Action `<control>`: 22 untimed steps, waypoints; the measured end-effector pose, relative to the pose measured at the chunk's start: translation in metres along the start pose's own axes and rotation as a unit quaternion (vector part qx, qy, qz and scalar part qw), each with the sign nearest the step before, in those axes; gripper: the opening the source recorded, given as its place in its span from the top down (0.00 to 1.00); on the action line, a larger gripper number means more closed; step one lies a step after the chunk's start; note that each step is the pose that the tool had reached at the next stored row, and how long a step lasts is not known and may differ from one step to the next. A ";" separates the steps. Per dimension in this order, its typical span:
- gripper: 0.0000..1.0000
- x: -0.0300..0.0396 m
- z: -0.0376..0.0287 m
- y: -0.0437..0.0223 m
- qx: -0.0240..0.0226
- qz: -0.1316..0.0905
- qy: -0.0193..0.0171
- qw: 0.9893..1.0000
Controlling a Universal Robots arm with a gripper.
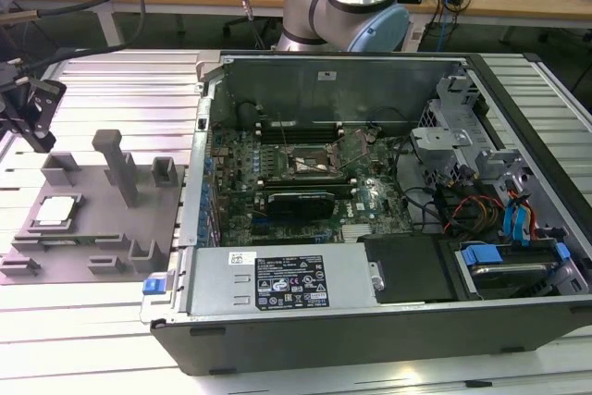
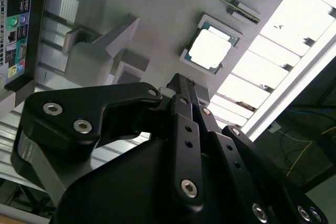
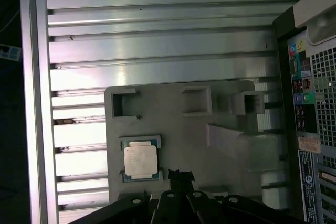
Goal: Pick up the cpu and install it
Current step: 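Pick up the cpu and move it towards the insertion slot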
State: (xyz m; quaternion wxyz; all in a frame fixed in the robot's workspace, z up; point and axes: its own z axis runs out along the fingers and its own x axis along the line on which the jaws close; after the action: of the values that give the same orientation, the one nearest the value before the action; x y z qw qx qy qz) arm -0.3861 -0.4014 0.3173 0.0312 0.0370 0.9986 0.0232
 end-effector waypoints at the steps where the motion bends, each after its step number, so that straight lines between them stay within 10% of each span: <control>1: 0.89 0.0001 0.0005 -0.0001 0.000 0.000 0.000 1.000; 12: 0.89 0.0078 0.0193 -0.0017 0.000 0.000 0.000 1.000; 22: 0.89 0.0087 0.0372 -0.0060 0.002 0.001 0.026 1.000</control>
State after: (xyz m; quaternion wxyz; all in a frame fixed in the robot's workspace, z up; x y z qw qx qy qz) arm -0.3928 -0.4051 0.2794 0.0047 0.0376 0.9990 0.0223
